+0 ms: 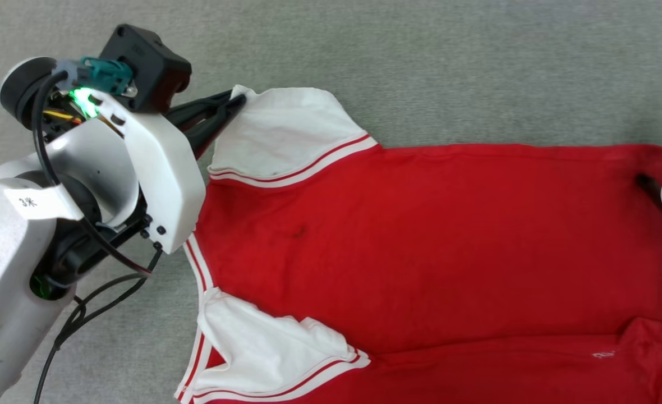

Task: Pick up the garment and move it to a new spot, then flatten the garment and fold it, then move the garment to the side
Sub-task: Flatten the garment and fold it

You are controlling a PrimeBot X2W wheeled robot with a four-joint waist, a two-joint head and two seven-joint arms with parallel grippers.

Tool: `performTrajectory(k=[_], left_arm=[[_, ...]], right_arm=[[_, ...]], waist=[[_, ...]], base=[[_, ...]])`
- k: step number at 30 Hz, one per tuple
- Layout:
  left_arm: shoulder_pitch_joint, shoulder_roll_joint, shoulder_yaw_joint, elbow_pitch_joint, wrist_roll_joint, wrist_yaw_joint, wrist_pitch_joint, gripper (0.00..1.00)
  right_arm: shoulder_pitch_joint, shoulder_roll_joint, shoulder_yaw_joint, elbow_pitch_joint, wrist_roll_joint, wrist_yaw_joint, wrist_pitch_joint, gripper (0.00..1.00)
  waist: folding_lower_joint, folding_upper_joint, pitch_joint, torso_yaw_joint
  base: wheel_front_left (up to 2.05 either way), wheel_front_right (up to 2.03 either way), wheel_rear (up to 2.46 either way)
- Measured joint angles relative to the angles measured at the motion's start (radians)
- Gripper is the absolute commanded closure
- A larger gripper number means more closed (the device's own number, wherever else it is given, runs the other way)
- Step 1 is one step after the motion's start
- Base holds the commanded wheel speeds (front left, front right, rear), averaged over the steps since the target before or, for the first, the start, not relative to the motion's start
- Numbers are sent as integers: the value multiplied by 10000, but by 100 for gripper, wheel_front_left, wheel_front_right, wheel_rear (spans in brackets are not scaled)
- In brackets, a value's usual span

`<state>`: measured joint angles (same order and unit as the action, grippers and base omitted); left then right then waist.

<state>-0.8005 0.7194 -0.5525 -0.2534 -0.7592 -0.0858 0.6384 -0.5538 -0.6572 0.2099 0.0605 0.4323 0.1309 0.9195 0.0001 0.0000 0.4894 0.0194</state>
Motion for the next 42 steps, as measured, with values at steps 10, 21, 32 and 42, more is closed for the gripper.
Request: performTrajectory(k=[10,21,32,42], left_arm=[[126,-238,-257,-351,90,8,-259,100],[617,-276,-274,56,82,81,-771,100],[2219,151,230,-127,-399,750,-1494,100],[4382,552,318,-594,-811,1346,-2067,100]], right_arm=[[-425,-744,1099,865,268,-21,268,0],[-526,-558,1494,1680,798,-15,-888,100],[388,-178,1032,1260,1233,0,-2543,100],[2801,362,-334,493,1791,0,-3522,100]], waist=[[-4,0,386,692],[-2,0,-96,694],[0,0,-1494,368],[-1,0,-2694,272]], base=[[0,0,0],[0,0,0],[0,0,0],[0,0,0]])
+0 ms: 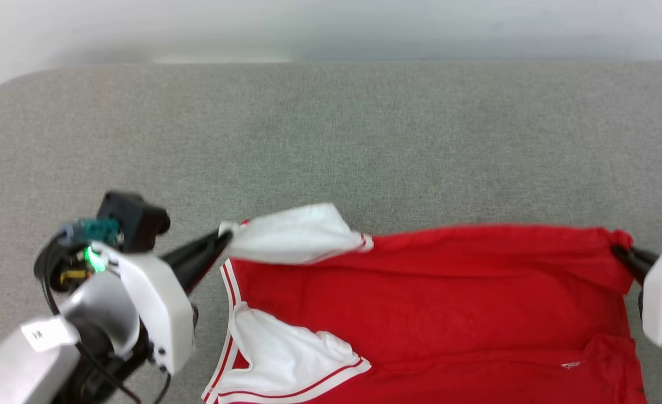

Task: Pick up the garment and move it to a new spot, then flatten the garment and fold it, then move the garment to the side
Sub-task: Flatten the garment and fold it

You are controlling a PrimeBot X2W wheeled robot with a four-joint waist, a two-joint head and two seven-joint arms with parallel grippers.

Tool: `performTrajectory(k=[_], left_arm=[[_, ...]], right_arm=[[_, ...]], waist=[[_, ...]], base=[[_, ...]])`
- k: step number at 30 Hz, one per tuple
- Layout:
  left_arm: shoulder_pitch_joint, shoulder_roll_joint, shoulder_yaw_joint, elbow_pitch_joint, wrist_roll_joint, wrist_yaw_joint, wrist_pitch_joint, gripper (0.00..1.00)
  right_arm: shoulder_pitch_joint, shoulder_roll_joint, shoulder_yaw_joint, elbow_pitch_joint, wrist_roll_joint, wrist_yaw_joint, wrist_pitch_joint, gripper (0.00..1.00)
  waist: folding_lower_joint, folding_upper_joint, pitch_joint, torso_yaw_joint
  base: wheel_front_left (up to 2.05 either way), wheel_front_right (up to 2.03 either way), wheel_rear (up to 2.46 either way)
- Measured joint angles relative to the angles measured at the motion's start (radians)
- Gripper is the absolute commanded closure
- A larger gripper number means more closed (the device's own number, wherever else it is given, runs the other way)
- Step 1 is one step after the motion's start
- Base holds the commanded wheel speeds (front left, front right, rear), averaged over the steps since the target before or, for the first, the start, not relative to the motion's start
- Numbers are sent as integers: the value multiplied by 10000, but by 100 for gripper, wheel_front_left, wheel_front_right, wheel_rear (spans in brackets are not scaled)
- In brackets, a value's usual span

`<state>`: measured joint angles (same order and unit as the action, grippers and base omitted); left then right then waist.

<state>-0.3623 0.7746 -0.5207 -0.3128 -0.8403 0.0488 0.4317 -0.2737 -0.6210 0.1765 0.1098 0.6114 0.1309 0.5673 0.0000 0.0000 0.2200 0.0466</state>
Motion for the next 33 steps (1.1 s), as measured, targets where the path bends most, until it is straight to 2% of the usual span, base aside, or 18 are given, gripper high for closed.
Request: performTrajectory(k=[6,14,24,30,33], left_arm=[[1394,50,-81,-213,-238,322,-449,100],[2869,40,-199,-6,-602,660,-938,100],[3663,257,-81,522,-920,665,-1300,100],[3791,240,-433,721,-961,554,-1016,100],[3779,48,-757,1095,-736,474,-926,100]], right_arm=[[1440,324,-663,-554,236,0,-226,100],[2707,345,-677,-1051,483,0,-211,100],[3051,-104,-451,-805,397,0,-282,100],[3165,-451,-27,-704,372,0,-309,100],[3198,-502,224,-560,368,0,-362,100]], waist=[[0,0,-235,-16],[0,0,-283,-37],[0,0,-370,65],[0,0,-325,112],[0,0,-260,115]], base=[[0,0,0],[0,0,0],[0,0,0],[0,0,0],[0,0,0]])
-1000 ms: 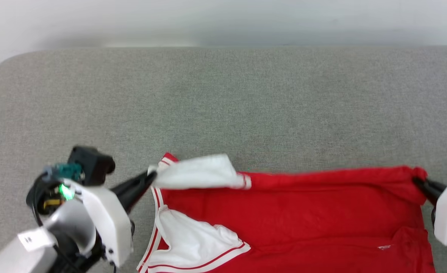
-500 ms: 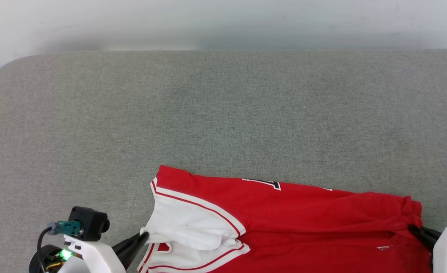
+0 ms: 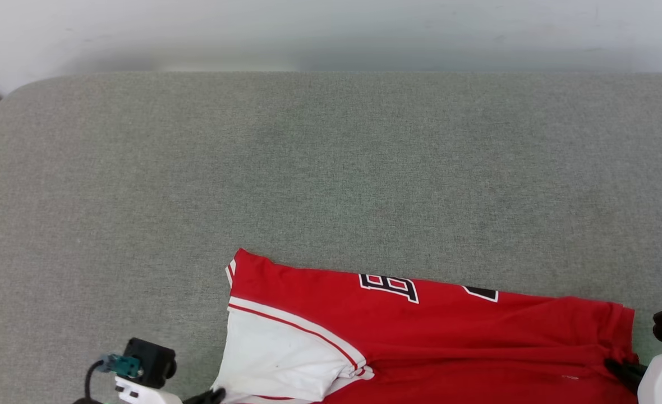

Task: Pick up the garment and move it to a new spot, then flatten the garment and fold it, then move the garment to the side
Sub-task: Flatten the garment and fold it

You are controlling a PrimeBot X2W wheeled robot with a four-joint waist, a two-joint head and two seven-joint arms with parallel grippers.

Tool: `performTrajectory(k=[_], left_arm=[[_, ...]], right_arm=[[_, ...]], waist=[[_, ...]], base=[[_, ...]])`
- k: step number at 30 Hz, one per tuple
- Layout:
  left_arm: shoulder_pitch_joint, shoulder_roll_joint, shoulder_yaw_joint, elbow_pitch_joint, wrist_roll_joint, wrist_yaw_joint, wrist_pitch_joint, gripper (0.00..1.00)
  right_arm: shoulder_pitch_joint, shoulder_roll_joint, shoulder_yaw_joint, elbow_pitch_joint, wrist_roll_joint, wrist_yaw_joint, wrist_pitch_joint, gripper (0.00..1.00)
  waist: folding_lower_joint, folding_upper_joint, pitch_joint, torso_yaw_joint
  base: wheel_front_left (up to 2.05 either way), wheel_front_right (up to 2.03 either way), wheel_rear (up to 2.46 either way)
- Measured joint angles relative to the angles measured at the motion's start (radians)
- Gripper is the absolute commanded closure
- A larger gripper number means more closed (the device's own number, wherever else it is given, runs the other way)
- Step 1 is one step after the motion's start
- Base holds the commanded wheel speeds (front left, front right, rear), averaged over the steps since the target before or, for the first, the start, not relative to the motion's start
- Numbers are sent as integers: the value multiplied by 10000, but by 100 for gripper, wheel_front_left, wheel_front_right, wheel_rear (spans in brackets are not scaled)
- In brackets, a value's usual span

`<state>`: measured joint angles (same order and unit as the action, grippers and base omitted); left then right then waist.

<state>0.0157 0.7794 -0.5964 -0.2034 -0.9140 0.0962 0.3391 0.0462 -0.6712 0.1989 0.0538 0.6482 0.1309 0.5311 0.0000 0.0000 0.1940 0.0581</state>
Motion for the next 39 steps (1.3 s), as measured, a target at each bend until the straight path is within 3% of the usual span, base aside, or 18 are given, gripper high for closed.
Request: performTrajectory(k=[1,2,3,4,11,16,21,27,32,35,39], left_arm=[[-16,-113,-75,121,21,-54,-2,100],[-50,-217,-151,226,40,-90,-2,67],[-89,-318,-224,343,73,-125,-4,8],[-140,-391,-280,462,132,-142,-8,0],[-493,-899,-518,1126,596,-324,-575,0],[-614,-1381,-79,1507,644,-40,-1616,0],[-612,-1766,658,1501,1034,221,-3563,0],[-561,-2004,1356,1513,1685,681,-5497,0],[-309,-2581,2328,1210,2754,1055,-5988,0],[-122,-3058,3101,541,4318,1011,-6021,0],[616,-3983,3843,288,5451,662,-6021,0]], right_arm=[[-1,-2,67,38,27,0,-29,100],[-3,-17,111,67,38,0,-46,67],[-4,-31,161,94,56,0,-86,0],[-3,-25,199,140,159,0,-69,0],[-15,27,602,123,420,2,-332,0],[-40,201,397,-71,673,0,-495,0],[-38,504,-201,-391,738,0,-477,0],[251,1455,-1662,-564,552,0,44,0],[580,2708,-3246,-443,-240,0,834,0],[638,3404,-3847,-397,-715,0,1258,0],[637,4019,-4330,-245,-1070,0,1586,0]], waist=[[0,0,27,-4],[0,0,50,-7],[0,0,61,-12],[0,0,61,-18],[0,0,-137,-62],[0,0,-509,-92],[0,0,-905,-164],[0,0,-1094,-141],[0,0,-1157,-68],[0,0,-1151,-32],[0,0,-1084,14]], base=[[0,0,0],[0,0,0],[0,0,0],[0,0,0],[0,0,0],[0,0,0],[0,0,0],[0,0,0],[0,0,0],[0,0,0],[0,0,0]])
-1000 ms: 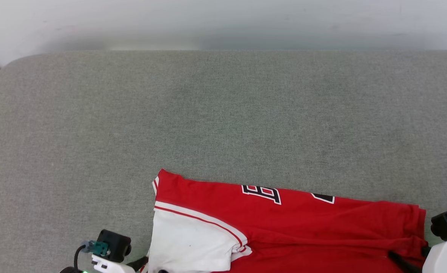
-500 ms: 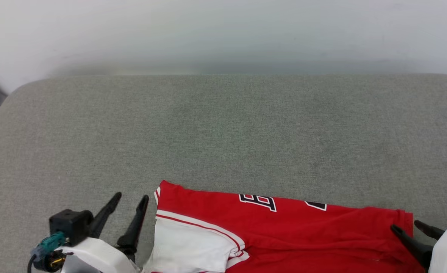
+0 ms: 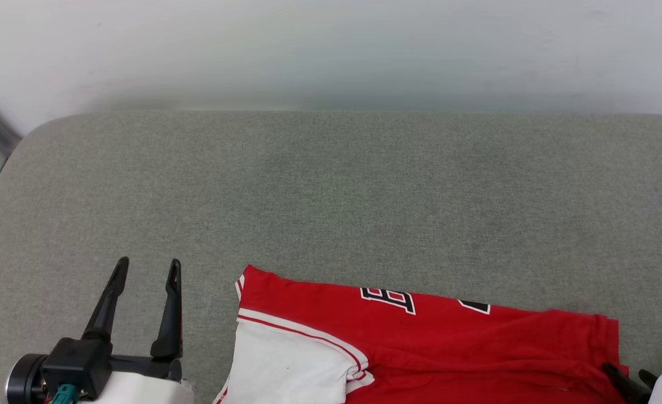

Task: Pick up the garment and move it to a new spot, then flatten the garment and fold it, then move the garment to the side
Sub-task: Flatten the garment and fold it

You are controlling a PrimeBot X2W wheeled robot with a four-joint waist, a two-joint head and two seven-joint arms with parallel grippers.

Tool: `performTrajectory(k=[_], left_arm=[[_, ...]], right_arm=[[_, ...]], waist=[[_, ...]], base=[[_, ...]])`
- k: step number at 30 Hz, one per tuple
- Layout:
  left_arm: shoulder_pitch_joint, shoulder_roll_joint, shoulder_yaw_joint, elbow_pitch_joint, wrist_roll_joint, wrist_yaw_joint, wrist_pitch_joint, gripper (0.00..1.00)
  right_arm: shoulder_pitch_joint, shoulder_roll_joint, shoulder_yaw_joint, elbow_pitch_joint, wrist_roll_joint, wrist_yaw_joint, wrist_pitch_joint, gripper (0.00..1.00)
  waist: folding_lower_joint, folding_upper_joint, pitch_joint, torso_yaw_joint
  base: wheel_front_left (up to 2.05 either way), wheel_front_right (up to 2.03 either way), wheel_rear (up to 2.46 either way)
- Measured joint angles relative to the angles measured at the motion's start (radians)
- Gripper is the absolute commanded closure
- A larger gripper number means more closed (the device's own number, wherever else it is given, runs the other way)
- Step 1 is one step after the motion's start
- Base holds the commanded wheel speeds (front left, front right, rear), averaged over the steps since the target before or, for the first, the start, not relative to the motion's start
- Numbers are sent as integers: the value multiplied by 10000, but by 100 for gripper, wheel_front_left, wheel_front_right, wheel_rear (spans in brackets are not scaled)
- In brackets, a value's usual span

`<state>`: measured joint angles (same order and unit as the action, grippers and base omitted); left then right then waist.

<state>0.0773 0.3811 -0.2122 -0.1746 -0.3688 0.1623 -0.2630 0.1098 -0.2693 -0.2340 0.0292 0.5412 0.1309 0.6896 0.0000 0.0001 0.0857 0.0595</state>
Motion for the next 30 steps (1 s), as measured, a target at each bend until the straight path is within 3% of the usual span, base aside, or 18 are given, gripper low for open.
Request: performTrajectory(k=[6,13,18,30], left_arm=[[296,-897,663,136,1053,-663,0,0],[161,-1605,1206,230,1664,-1553,0,0],[-10,-1998,1540,364,1983,-2036,0,0],[-174,-2418,1958,698,2470,-2600,0,0]], right_arm=[[-287,573,-495,468,-420,0,157,0],[-563,516,-606,1009,-1151,0,222,0],[-754,531,-516,1344,-1076,-2,261,0],[-739,397,529,1392,88,-94,366,0]], waist=[[0,0,206,101],[0,0,606,325],[0,0,913,509],[0,0,987,741]], base=[[0,0,0],[0,0,0],[0,0,0],[0,0,0]])
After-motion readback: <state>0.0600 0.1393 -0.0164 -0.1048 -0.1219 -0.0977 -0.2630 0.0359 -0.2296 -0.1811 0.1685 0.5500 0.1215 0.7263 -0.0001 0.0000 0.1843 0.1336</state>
